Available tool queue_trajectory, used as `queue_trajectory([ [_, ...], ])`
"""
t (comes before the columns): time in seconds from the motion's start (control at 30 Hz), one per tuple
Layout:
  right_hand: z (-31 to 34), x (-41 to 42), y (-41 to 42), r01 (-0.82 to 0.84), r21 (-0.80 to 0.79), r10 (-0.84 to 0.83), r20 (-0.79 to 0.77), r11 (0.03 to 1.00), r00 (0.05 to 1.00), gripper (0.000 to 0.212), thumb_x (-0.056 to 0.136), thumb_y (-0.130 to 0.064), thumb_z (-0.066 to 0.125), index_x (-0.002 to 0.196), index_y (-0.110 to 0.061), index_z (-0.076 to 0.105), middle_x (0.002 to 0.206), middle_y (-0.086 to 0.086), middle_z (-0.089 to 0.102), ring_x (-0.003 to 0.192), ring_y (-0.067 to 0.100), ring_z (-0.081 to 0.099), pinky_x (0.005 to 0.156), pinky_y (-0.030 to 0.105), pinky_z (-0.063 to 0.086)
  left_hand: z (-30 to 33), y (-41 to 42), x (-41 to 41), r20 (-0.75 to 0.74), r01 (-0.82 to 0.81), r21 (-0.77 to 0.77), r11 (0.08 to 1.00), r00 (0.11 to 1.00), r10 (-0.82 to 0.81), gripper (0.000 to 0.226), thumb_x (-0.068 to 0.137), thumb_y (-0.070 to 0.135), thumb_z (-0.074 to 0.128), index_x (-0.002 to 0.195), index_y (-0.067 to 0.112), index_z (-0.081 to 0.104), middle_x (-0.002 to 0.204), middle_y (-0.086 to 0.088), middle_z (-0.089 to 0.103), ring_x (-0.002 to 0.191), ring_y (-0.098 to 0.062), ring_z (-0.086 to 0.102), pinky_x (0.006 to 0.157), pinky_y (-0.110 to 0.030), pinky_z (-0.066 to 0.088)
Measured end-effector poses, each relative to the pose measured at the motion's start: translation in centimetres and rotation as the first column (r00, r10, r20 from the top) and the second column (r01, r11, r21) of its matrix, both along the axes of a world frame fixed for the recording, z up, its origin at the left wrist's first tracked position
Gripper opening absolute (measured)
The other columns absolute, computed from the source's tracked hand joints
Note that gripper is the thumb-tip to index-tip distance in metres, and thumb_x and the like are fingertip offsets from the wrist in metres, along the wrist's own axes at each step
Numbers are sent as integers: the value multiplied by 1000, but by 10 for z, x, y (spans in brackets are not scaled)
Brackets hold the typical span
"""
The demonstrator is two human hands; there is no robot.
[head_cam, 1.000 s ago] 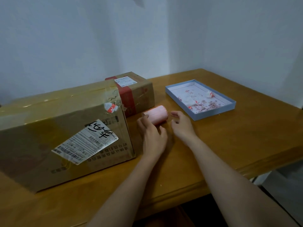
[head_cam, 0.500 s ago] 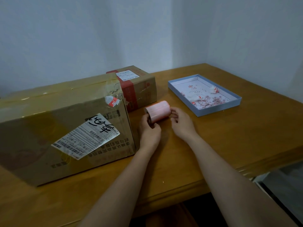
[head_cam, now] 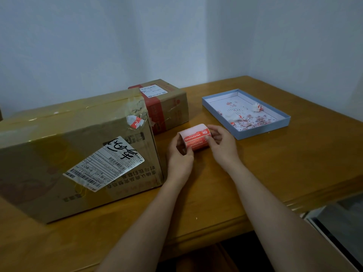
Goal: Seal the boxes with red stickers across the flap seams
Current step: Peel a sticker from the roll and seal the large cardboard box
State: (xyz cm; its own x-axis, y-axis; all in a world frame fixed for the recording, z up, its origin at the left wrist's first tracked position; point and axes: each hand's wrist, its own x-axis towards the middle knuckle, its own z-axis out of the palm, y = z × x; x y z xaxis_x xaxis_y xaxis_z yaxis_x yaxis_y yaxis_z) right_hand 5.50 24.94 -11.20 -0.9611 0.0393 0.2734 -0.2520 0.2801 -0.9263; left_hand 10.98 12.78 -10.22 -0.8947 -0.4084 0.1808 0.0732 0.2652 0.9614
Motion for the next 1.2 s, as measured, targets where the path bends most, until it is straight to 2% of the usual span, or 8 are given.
queue_trajectory([
  [0.17,2,1,1,45,-45,-44,5,998,999,31,95,-25,58,126,-19,56,110,-7,59,91,0,56,66,8,44,0,0,1,-27,19,17,1000,999,-18,49,93,5,60,137,20,45,115,5,58,93,6,55,70,0,43],
  [0.5,2,3,0,54,-55,-55,-20,997,998,27,96,-28,58,121,-19,56,112,-8,59,95,1,56,68,8,46,1,-1,2,5,43,79,996,999,-44,40,91,22,65,122,29,41,101,12,56,89,0,59,68,-14,48],
  [0.67,-1,-1,-2,59,-39,-56,72,998,996,40,97,-45,48,126,-19,55,123,0,53,109,13,56,69,13,46,5,1,5,40,76,132,988,996,-82,38,94,32,61,124,29,37,101,13,54,86,3,56,60,-7,47],
  [0.9,1,1,-3,15,27,-17,79,1000,997,43,96,-49,48,123,-17,58,113,1,60,92,9,59,67,11,44,10,-1,1,127,40,205,978,990,-67,73,93,42,59,150,27,15,101,14,56,98,-7,56,84,-25,37],
  [0.97,2,2,-3,5,2,-5,87,1000,996,41,97,-47,48,123,-17,57,113,0,61,87,6,58,64,10,43,14,-2,-4,177,32,276,961,981,-83,71,93,39,59,151,25,21,117,7,58,102,-10,56,87,-27,40],
  [1.03,4,4,-3,-1,-28,4,90,1000,996,40,97,-44,48,126,-18,56,114,1,60,89,5,58,64,11,43,20,-2,-10,210,57,304,951,970,-125,55,94,36,59,144,22,39,128,-2,57,96,-10,59,77,-22,48],
  [1.1,5,4,-2,-6,-63,12,100,998,995,40,98,-41,49,130,-18,54,115,-1,59,95,8,58,65,11,44,22,-2,-13,207,92,275,957,966,-153,39,96,33,57,133,21,54,123,-1,58,88,-6,59,62,-15,47],
  [1.2,8,5,-1,-8,-140,22,97,990,995,38,98,-30,53,134,-19,52,115,-6,55,96,4,57,61,8,45,21,2,-11,118,104,275,956,983,-141,25,96,23,58,121,25,58,105,10,55,86,-4,57,59,-12,48],
])
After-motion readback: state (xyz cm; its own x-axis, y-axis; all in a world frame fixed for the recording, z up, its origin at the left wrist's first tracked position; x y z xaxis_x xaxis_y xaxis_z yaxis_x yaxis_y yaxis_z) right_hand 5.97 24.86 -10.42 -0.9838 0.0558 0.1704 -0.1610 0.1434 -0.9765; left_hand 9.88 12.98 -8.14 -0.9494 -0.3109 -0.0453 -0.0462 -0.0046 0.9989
